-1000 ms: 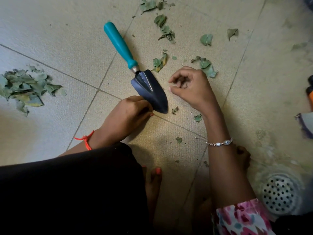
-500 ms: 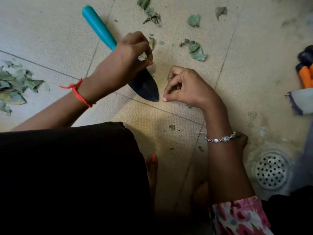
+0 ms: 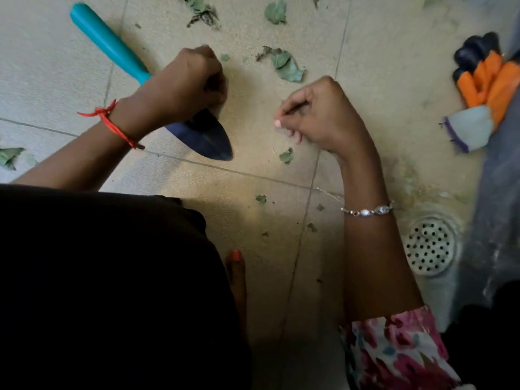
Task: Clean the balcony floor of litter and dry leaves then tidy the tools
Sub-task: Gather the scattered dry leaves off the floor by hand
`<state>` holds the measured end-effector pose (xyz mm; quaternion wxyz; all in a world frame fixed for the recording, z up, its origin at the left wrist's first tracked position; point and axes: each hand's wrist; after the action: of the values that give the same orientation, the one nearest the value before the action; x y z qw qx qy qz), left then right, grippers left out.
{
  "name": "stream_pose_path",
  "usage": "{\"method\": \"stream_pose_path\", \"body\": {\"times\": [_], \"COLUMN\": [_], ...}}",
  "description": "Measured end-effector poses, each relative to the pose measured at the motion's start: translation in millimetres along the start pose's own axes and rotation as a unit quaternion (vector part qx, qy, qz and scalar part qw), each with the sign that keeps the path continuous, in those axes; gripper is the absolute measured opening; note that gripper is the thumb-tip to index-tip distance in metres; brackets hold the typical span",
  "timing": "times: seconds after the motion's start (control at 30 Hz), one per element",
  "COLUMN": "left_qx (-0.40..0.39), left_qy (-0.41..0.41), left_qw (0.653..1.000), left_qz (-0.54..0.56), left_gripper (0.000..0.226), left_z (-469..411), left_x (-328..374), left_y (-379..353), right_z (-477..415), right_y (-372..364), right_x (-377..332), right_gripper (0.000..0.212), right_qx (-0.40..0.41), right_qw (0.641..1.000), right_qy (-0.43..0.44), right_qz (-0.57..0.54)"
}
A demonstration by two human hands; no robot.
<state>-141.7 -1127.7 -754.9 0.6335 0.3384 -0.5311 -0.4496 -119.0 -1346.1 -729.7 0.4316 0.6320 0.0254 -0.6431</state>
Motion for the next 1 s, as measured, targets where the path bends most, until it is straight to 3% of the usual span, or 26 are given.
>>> {"method": "stream_pose_path", "body": {"times": [0.13, 0.3, 0.43, 0.57, 0.7, 0.8, 0.87, 0.93, 1.0], "left_qx": [-0.004, -0.063, -0.081, -0.104, -0.118, -0.109, -0.101, -0.078, -0.048], "left_qy": [-0.029, -0.120, -0.158, -0.120, -0.073, -0.087, -0.116, -0.143, -0.152], "left_qw": [1.000, 0.987, 0.970, 0.966, 0.961, 0.958, 0.957, 0.958, 0.960], "left_qz": [-0.008, 0.086, 0.165, 0.202, 0.240, 0.249, 0.246, 0.235, 0.229], "left_gripper": [0.016, 0.013, 0.017, 0.025, 0.024, 0.020, 0.016, 0.015, 0.021], "left_z": [3, 32, 60, 69, 71, 74, 81, 87, 93], "left_x": [19, 54, 74, 76, 73, 73, 71, 68, 64], "left_y": [7, -2, -23, -44, -45, -43, -44, -44, -46], "right_z": [9, 31, 37, 17, -11, -21, -12, 8, 38], "right_y": [4, 16, 26, 40, 38, 28, 16, 7, 1], "right_x": [2, 11, 12, 5, -8, -15, -8, 4, 21], "right_gripper": [0.005, 0.002, 0.007, 0.013, 0.016, 0.010, 0.010, 0.003, 0.011], "right_qx": [0.008, -0.072, -0.098, -0.090, -0.204, -0.345, -0.390, -0.336, -0.198], "right_qw": [1.000, 0.994, 0.993, 0.995, 0.977, 0.923, 0.891, 0.895, 0.912], "right_qy": [-0.003, -0.052, -0.059, -0.029, 0.023, 0.090, 0.137, 0.220, 0.313], "right_qz": [0.004, 0.062, 0.028, 0.030, 0.054, 0.144, 0.187, 0.194, 0.175]}}
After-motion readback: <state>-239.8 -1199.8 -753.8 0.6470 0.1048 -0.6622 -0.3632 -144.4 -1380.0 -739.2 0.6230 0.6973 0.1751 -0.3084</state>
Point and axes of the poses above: each hand's wrist, its own z-axis away from the middle knuckle, its own y-axis out of the back of the hand, x = y × z, and after that the axes turned 13 degrees about y, right-handed
